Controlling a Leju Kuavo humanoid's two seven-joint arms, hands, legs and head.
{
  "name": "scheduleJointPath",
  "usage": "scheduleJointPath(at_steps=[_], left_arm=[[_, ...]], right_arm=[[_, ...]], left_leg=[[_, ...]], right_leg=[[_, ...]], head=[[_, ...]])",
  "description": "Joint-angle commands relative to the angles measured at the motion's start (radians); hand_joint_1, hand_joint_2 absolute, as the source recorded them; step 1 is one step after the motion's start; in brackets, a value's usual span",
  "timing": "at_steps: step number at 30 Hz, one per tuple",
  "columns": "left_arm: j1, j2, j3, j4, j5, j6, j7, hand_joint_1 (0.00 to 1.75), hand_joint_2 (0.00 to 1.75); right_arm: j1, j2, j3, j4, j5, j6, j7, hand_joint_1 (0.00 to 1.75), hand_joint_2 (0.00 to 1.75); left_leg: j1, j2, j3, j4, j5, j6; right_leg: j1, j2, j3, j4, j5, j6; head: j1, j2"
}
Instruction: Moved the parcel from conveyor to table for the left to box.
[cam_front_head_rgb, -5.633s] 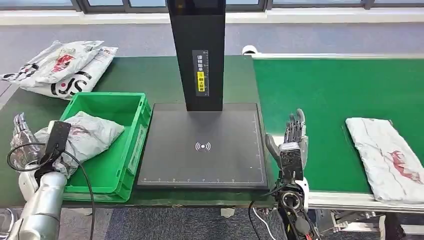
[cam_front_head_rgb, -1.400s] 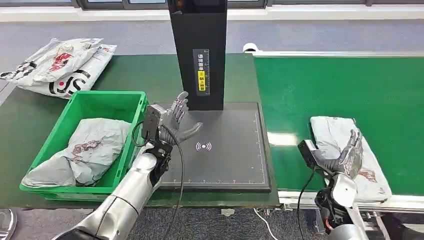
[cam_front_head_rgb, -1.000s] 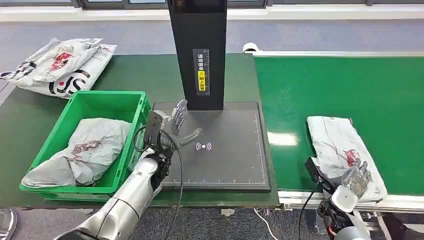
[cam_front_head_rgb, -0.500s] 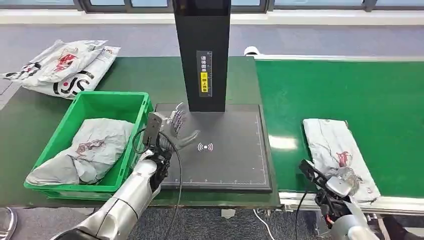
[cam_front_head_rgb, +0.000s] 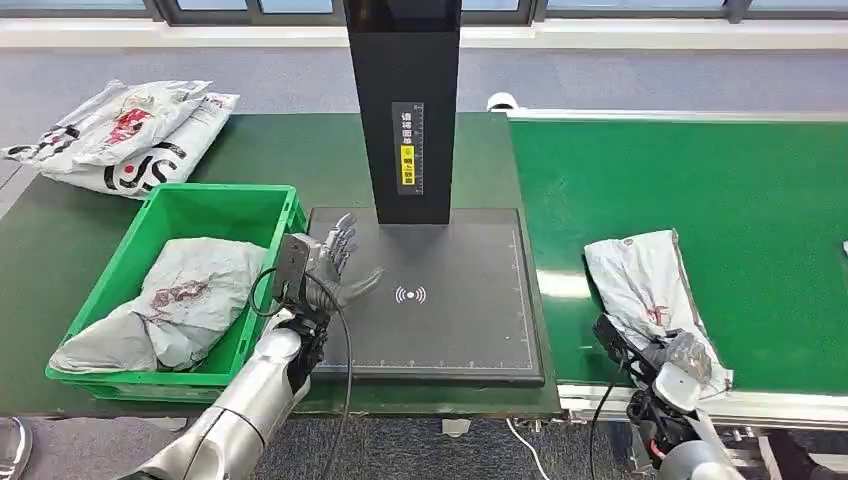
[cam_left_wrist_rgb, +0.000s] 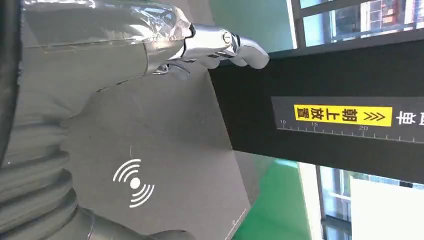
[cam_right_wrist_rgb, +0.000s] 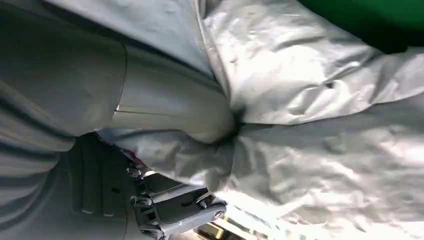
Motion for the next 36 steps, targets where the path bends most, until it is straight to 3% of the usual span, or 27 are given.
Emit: scheduleJointPath(at_steps=[1,3,5,6,11,13,14,15,19,23,29,31,32,34,36], left_arm=[[0.007,0.02,0.069,-0.019,-0.002,0.0,0.011,0.0,1.75],[0.007,0.019,0.069,-0.02,-0.003,0.001,0.012,0.0,1.75],[0.025,0.02,0.078,-0.042,-0.005,0.014,0.018,0.0,1.75],[0.039,0.013,0.125,-0.089,-0.065,0.08,0.034,0.0,1.75],[0.038,0.01,0.132,-0.09,-0.071,0.078,0.038,0.0,1.75],[0.038,0.006,0.147,-0.094,-0.091,0.102,0.028,0.0,1.75],[0.039,0.005,0.153,-0.1,-0.096,0.112,0.025,0.0,1.75],[0.04,0.005,0.158,-0.108,-0.099,0.115,0.022,0.0,1.75],[0.056,0.001,0.181,-0.153,-0.098,0.128,0.012,0.0,1.75],[0.056,0.001,0.19,-0.161,-0.098,0.134,0.006,0.0,1.75],[0.071,0.017,0.193,-0.205,-0.086,0.127,0.007,0.0,1.75],[0.09,0.027,0.192,-0.224,-0.079,0.123,0.009,0.0,1.75],[0.113,0.036,0.191,-0.25,-0.074,0.12,0.008,0.0,1.75],[0.128,0.039,0.192,-0.266,-0.072,0.118,0.008,0.0,1.75],[0.139,0.042,0.193,-0.278,-0.069,0.116,0.008,0.0,1.75]], right_arm=[[-0.031,0.045,-0.027,-0.006,-0.008,-0.012,-0.01,1.75,1.75],[-0.028,0.044,-0.027,-0.006,-0.009,-0.015,-0.011,1.75,1.75],[-0.02,0.065,-0.022,-0.061,-0.047,-0.181,-0.119,1.75,1.75],[0.057,0.167,0.101,-0.533,-0.258,-0.275,-0.356,1.75,1.75],[0.07,0.148,0.134,-0.539,-0.282,-0.277,-0.335,1.75,1.75],[0.104,0.188,0.121,-0.653,-0.354,-0.277,-0.49,1.75,1.75],[0.116,0.199,0.156,-0.687,-0.354,-0.277,-0.507,1.75,1.75],[0.138,0.216,0.181,-0.749,-0.289,-0.277,-0.489,1.75,1.75],[0.166,0.222,0.376,-0.772,-0.285,-0.277,-0.42,1.75,1.75],[0.104,0.242,0.504,-0.631,-0.317,-0.277,-0.411,1.75,1.75],[0.081,0.253,0.696,-0.508,-0.372,-0.211,-0.405,1.75,1.75],[0.11,0.243,0.745,-0.507,-0.397,-0.158,-0.415,1.75,1.75],[0.131,0.238,0.771,-0.51,-0.478,-0.032,-0.444,1.75,1.75],[0.14,0.229,0.798,-0.501,-0.48,-0.023,-0.442,1.75,1.75],[0.132,0.229,0.82,-0.452,-0.539,0.13,-0.442,1.75,1.75]], left_leg=[[0.0,0.005,0.0,-0.001,0.0,0.0],[0.0,0.005,0.0,-0.001,0.0,0.0],[0.0,0.005,0.0,-0.001,0.0,0.0],[0.0,0.004,-0.001,-0.001,0.0,0.0],[0.0,0.005,-0.006,-0.001,0.0,-0.001],[0.0,0.004,-0.005,-0.001,0.0,-0.001],[0.0,0.002,-0.007,-0.001,0.0,-0.001],[0.0,0.002,-0.006,-0.001,0.0,0.0],[0.0,0.007,-0.007,0.0,-0.001,-0.001],[0.001,0.01,0.0,-0.006,-0.001,-0.001],[0.001,0.012,-0.004,-0.003,-0.001,-0.002],[0.001,0.01,-0.004,-0.004,0.001,-0.002],[0.001,0.006,-0.006,-0.002,0.0,-0.002],[0.001,0.006,-0.005,-0.003,0.0,-0.002],[0.001,0.007,-0.001,-0.006,0.0,-0.002]], right_leg=[[0.0,0.004,-0.001,0.0,0.001,-0.001],[0.0,0.004,-0.001,0.0,0.001,-0.001],[0.0,0.003,-0.002,0.0,0.001,-0.001],[0.0,0.003,-0.002,-0.001,0.001,-0.001],[0.0,0.004,-0.009,0.002,0.0,-0.002],[0.0,0.003,-0.008,0.001,0.0,-0.001],[0.0,0.001,-0.008,0.002,0.0,-0.001],[0.0,0.001,-0.008,0.001,0.0,-0.001],[0.0,0.006,-0.01,0.002,0.0,-0.002],[0.001,0.007,-0.004,-0.002,0.0,-0.003],[0.001,0.01,-0.009,0.0,0.001,-0.003],[0.001,0.007,-0.008,-0.001,0.002,-0.003],[0.001,0.004,-0.009,0.001,0.0,-0.003],[0.001,0.004,-0.008,0.0,0.0,-0.003],[0.001,0.005,-0.004,-0.003,0.0,-0.003]], head=[[0.0,0.0],[0.0,0.0],[0.0,0.0],[0.0,0.0],[0.0,0.0],[0.0,0.0],[0.0,0.0],[0.0,0.0],[0.0,0.0],[0.0,0.0],[0.0,0.0],[0.0,0.0],[0.0,0.0],[0.0,0.0],[0.0,0.0]])
